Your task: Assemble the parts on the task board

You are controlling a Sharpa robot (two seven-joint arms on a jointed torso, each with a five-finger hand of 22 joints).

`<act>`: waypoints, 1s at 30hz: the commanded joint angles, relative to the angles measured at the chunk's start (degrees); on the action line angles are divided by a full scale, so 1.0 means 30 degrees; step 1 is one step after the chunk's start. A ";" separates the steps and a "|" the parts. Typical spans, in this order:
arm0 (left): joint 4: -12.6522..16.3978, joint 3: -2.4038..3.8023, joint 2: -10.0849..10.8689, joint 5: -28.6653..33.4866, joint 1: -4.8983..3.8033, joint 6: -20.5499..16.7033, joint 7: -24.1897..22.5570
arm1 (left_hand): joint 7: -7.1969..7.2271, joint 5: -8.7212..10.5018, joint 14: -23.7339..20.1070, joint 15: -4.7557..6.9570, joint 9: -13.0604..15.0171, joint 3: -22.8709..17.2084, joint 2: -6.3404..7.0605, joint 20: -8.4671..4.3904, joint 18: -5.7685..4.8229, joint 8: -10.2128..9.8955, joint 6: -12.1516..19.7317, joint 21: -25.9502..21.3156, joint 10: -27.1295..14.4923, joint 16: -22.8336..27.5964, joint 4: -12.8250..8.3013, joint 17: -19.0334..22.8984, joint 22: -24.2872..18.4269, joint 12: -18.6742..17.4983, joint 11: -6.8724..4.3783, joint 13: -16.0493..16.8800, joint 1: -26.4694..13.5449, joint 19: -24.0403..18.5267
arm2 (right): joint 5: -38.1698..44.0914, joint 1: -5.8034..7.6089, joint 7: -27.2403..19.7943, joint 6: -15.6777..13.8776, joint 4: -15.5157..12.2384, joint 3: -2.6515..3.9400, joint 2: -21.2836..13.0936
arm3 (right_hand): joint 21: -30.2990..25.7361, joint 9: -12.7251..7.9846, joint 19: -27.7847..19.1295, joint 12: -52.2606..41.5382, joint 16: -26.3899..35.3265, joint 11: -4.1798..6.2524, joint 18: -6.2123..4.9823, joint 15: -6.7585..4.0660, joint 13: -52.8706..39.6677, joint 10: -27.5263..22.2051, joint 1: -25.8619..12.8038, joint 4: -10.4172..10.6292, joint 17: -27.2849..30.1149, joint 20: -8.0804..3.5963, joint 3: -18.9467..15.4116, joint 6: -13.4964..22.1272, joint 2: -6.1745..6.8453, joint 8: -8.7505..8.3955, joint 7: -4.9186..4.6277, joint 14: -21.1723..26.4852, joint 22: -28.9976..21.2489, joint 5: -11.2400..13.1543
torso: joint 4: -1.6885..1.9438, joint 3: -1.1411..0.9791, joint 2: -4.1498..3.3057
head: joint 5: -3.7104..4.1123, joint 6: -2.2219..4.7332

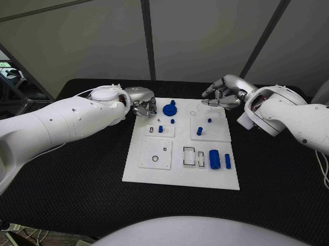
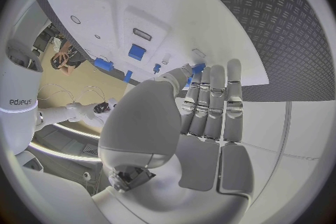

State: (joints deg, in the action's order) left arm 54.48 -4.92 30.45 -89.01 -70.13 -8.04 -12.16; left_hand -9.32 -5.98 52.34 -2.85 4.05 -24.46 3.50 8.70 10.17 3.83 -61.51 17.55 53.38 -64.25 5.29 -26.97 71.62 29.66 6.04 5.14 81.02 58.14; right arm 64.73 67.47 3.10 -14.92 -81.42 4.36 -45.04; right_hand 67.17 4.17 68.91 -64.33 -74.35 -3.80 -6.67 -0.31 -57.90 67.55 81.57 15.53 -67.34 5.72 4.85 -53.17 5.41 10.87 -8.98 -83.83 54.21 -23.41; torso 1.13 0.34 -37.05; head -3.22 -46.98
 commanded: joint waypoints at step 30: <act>0.0106 0.0000 0.0197 0.0474 -0.0013 0.0867 0.0060 | -0.0020 -0.0028 -0.0102 -0.0086 0.0097 -0.3771 -0.0837 0.0063 0.0052 -0.0030 0.0495 -0.0420 -0.0321 0.0009 0.0011 -0.0189 0.0146 0.0090 0.0170 0.0388 -0.1927 0.0013 | -0.0059 0.0026 -0.0184 0.0066 0.0031 0.0012 0.0011 | -0.0127 -0.0020 0.0051 -0.0066 0.0083 0.0021 -0.0189 -0.0132 0.0007 0.0007 -0.0113 0.0020 0.0007 -0.0052 0.0075 0.0023 -0.0132 0.0122 0.0064 -0.0619 -0.0010 -0.0063 | 0.0017 0.0006 0.0026 | 0.0020 -0.0016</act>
State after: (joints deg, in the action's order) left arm 54.60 -4.94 31.00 -88.14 -70.08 -6.13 -12.02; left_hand -9.43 -6.17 52.33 -2.86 4.34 -35.84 0.52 8.70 10.18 3.67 -60.38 16.54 52.92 -64.25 5.60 -27.49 72.01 29.66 6.51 6.26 75.15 58.14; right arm 64.67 67.47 3.05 -14.90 -81.30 4.36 -45.03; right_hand 67.17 4.17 68.91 -64.33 -74.35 -3.79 -6.67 -0.31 -57.90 67.55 81.57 15.52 -67.34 5.72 4.85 -53.17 5.41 10.87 -8.98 -83.83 54.22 -23.41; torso 1.13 0.37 -36.98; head -3.20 -46.99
